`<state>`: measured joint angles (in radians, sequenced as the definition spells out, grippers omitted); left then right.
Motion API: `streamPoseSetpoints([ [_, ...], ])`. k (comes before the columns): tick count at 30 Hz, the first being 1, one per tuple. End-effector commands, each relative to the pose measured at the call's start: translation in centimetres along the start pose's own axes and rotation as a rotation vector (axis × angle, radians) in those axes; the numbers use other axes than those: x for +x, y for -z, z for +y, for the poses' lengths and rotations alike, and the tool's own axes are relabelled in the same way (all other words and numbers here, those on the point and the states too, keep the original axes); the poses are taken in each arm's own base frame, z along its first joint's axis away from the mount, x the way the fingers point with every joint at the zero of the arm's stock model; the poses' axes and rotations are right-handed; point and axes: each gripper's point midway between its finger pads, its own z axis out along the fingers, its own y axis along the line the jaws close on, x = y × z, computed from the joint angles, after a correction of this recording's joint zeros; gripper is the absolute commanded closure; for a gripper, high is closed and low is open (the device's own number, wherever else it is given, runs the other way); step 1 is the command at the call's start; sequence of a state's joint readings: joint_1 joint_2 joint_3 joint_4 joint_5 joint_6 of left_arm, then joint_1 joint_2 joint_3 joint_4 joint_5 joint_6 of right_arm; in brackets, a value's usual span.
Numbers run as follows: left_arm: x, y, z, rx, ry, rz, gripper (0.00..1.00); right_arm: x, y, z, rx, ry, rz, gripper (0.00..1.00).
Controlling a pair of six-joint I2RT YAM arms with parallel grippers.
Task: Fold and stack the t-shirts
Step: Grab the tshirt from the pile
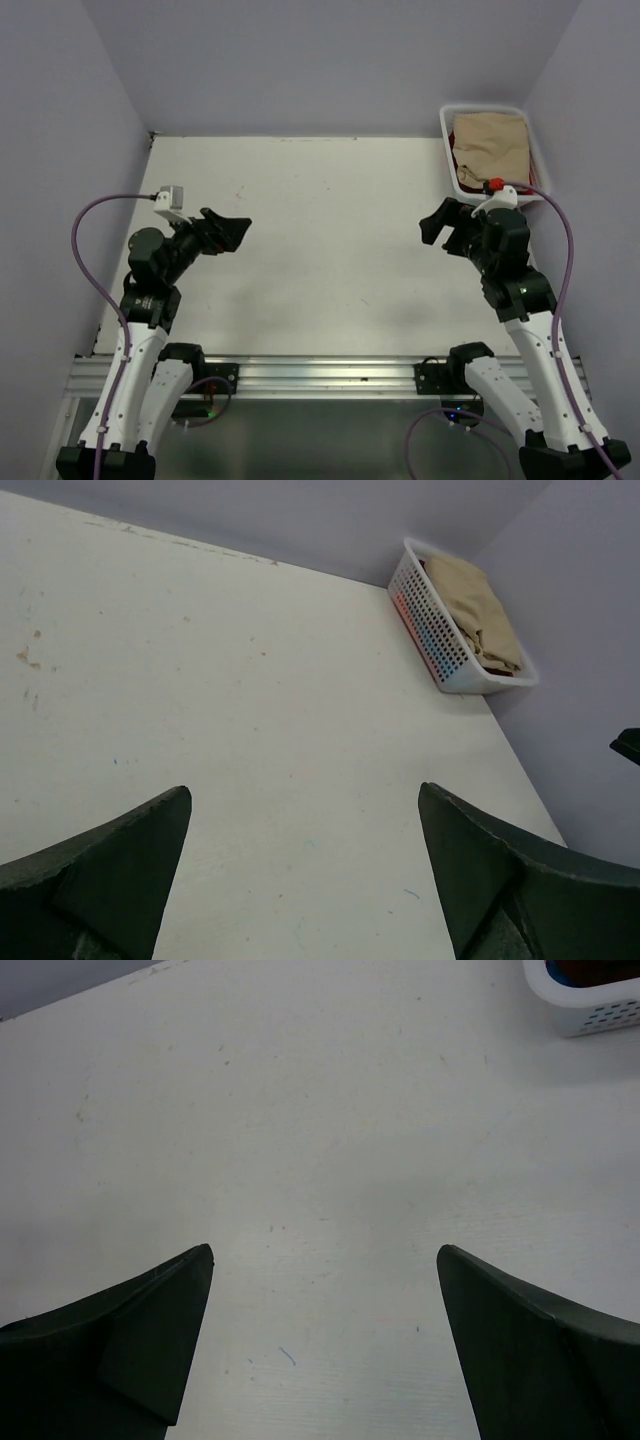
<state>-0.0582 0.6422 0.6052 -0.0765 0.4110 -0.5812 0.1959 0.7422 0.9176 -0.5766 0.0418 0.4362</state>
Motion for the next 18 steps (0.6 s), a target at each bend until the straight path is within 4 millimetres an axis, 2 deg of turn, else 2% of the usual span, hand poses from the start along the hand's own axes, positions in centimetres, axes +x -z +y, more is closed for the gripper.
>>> streamPoseSetpoints([
  [1, -1.5, 0.5, -0.3, -0.011, -0.04, -0.051, 0.0, -0.2, -1.0, -0.4, 0.024, 0.066, 0.019, 0.01],
  [3, -1.5, 0.4, 0.0, -0.026, -0.038, -0.056, 0.0, 0.0, -1.7, -1.8, 0.124, 0.075, 0.075, 0.01],
  [4, -1.5, 0.3, 0.3, -0.037, -0.035, -0.055, 0.0, 1.3, -3.2, -3.4, 0.221, 0.076, 0.158, 0.01],
  [5, -1.4, 0.2, 0.7, -0.056, -0.028, -0.046, 0.0, 2.2, -3.1, -4.8, 0.319, 0.057, 0.213, 0.01],
  [6, -1.3, 0.1, 1.0, -0.072, -0.029, -0.043, 0.0, 1.0, -3.2, -5.6, 0.394, 0.058, 0.193, 0.01],
  [7, -1.3, 0.0, 1.2, -0.084, -0.037, -0.038, 0.0, 1.7, -4.1, -6.4, 0.45, 0.064, 0.239, 0.01],
  [14, -1.8, 0.5, 2.8, -0.188, -0.05, -0.037, 0.0, -1.6, -7.3, -7.1, 0.474, 0.16, 0.081, 0.01],
  [15, -1.9, 0.5, 2.9, -0.197, -0.05, -0.036, 0.0, -1.5, -7.7, -7.3, 0.482, 0.148, 0.077, 0.01],
  [18, -1.7, 0.4, 3.1, -0.209, -0.042, -0.023, 0.0, -0.8, -10.6, -5.9, 0.428, 0.144, 0.175, 0.01],
])
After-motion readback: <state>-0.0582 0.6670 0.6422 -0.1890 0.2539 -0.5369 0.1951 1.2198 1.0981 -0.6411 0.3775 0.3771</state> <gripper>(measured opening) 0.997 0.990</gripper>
